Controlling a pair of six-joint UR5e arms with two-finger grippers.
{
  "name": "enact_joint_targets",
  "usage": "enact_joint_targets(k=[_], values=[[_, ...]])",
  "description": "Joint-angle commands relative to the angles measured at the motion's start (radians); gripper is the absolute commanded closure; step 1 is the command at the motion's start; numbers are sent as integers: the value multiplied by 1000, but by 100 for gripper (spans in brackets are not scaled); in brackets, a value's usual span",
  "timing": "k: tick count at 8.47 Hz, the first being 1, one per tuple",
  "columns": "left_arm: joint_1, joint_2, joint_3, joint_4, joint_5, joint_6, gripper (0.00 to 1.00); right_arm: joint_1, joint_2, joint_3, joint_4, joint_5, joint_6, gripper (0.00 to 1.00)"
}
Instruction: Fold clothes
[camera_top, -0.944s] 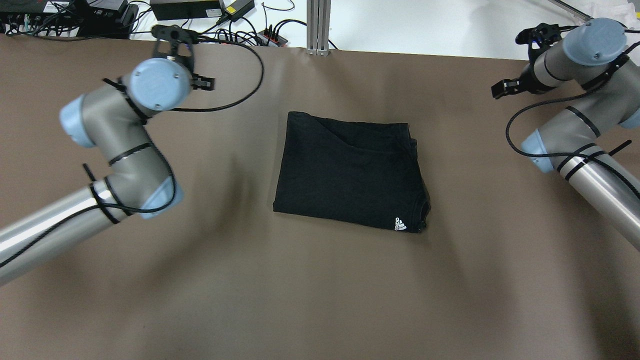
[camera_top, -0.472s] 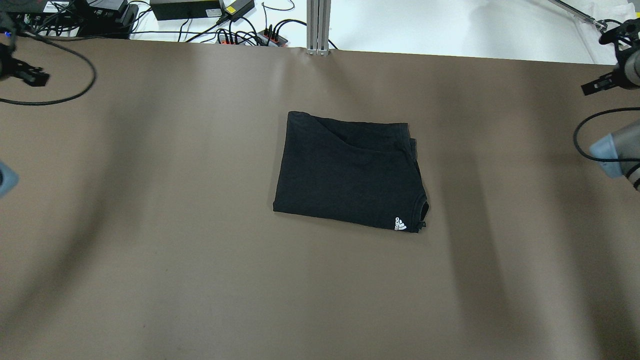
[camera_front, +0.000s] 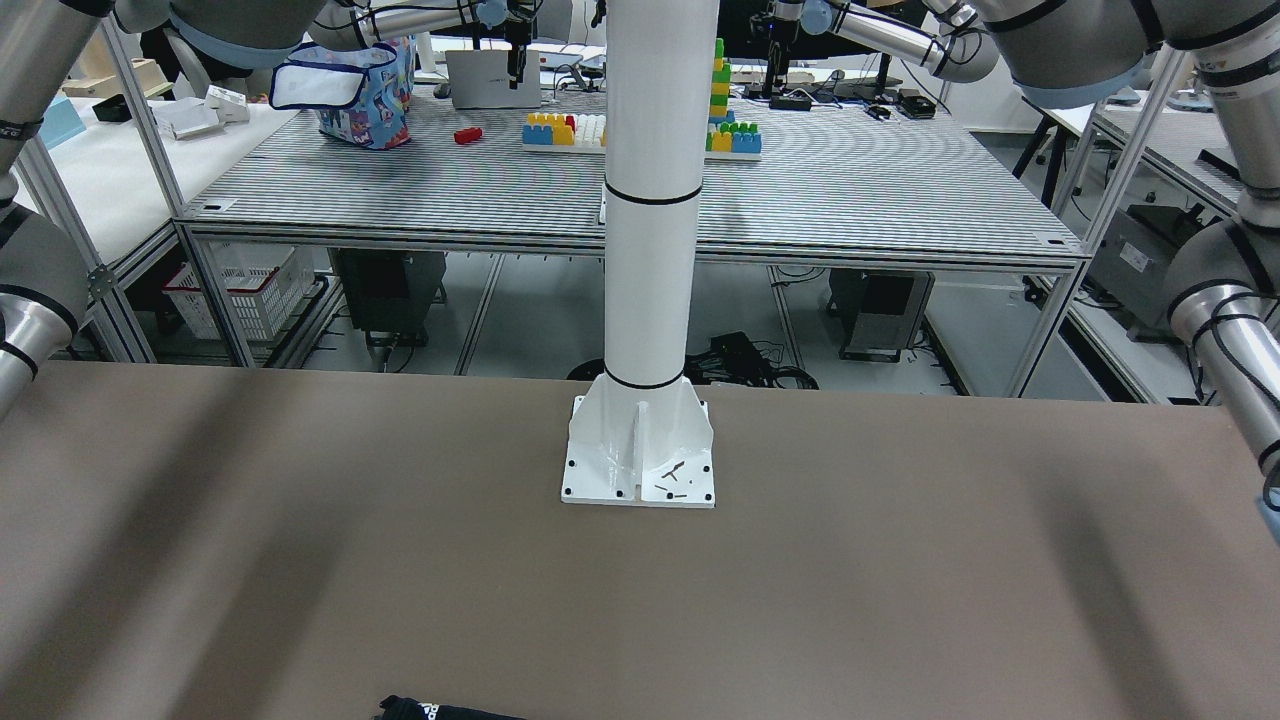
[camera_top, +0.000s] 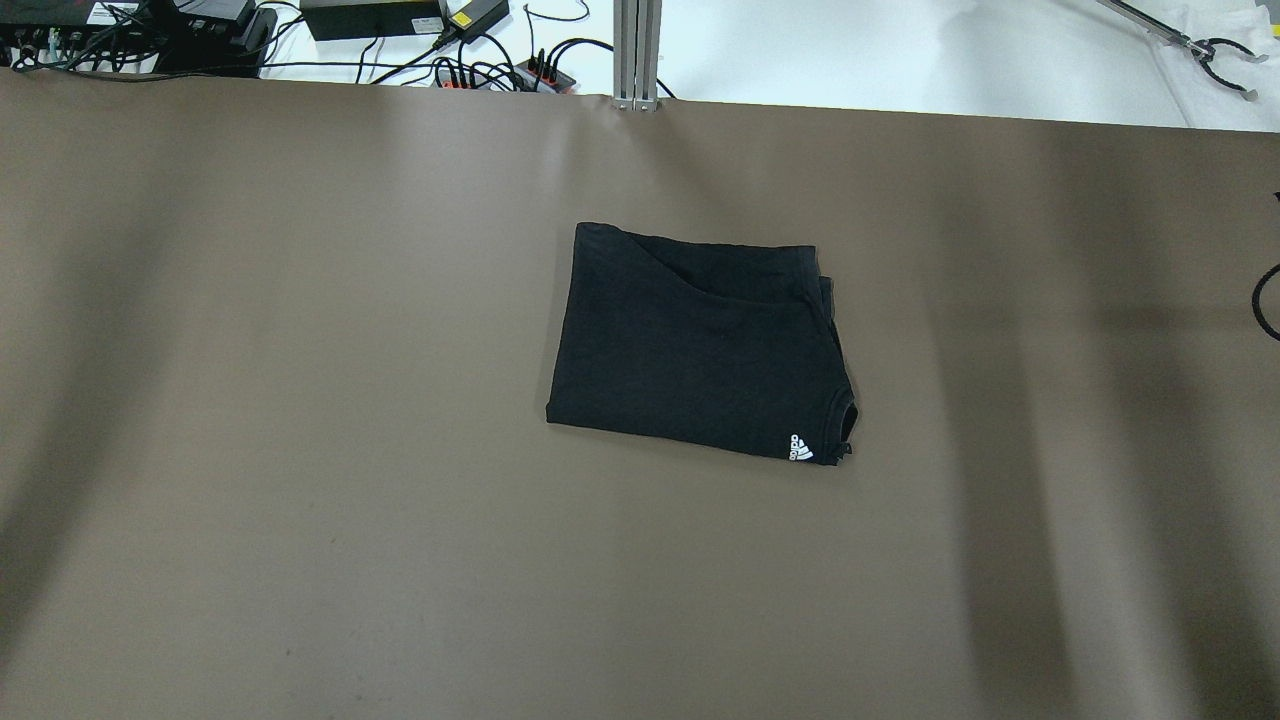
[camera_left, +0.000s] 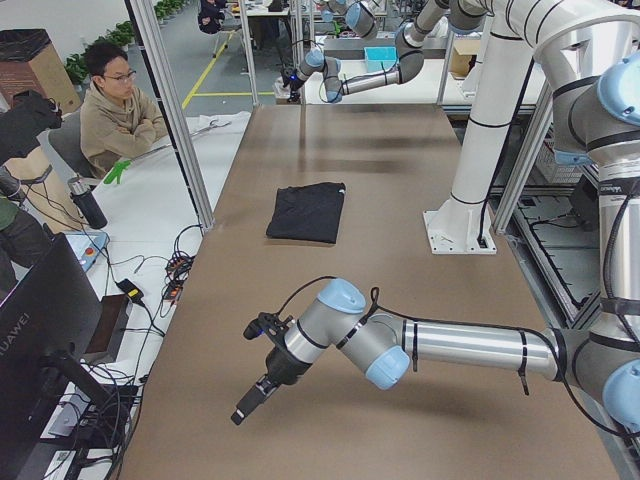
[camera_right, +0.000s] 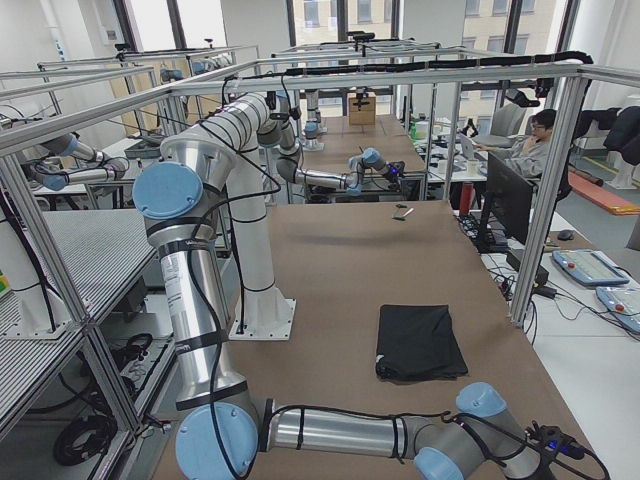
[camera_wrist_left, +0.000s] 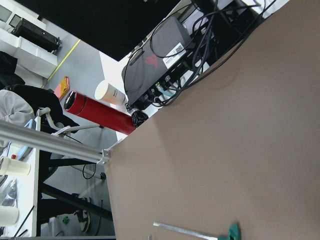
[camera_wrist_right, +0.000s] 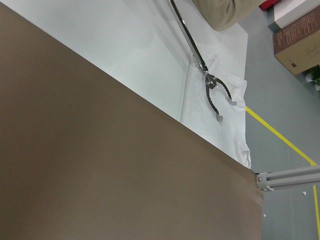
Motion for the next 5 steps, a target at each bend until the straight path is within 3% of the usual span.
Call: enact_joint_targets(k=[1,5], values=[[-58,135,-25,-58,-13,28,0,35,-82,119,8,5,-42,5],[-54,121,7,-70,13,-6,0,59,-113,159,2,19,-39,5]])
